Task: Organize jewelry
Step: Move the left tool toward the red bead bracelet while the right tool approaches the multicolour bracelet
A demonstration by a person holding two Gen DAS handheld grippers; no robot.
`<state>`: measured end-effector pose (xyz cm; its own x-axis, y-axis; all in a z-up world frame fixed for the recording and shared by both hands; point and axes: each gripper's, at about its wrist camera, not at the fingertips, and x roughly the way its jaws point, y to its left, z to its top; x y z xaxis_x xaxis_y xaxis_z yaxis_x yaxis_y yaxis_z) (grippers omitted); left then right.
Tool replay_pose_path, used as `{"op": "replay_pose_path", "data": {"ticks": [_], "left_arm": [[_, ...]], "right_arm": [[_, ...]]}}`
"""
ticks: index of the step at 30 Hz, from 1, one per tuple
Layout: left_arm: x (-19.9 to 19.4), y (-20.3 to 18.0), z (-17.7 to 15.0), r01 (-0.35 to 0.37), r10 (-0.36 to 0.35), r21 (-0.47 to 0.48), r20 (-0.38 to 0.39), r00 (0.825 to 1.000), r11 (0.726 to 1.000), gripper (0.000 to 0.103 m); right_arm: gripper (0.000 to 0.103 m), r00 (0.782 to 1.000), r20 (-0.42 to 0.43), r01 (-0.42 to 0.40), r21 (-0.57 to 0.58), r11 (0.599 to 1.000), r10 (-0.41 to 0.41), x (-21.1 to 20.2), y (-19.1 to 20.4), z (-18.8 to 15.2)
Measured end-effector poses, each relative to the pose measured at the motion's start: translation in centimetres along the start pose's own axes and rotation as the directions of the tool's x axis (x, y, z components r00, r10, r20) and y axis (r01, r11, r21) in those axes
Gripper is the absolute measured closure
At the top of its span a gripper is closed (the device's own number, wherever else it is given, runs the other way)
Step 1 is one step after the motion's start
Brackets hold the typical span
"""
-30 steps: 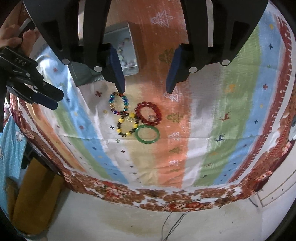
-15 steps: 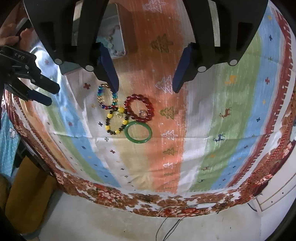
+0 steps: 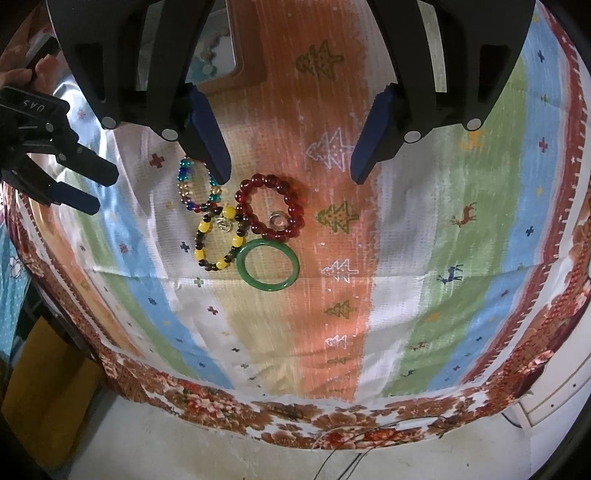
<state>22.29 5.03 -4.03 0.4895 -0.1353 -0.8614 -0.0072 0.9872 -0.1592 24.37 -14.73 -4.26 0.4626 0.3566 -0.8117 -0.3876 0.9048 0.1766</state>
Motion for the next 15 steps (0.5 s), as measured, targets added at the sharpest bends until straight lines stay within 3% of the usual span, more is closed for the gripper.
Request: {"op": "replay_pose_path", "data": {"ticks": [15], "left_arm": [[3.6, 0.8, 1.5, 0.053, -0.057, -0.061, -0.079, 0.995, 0.997, 0.036]], "right_arm": [[0.036, 0.997, -0.076, 0.005, 0.02, 1.0, -0.004, 2.9, -1.0, 0.9]]}}
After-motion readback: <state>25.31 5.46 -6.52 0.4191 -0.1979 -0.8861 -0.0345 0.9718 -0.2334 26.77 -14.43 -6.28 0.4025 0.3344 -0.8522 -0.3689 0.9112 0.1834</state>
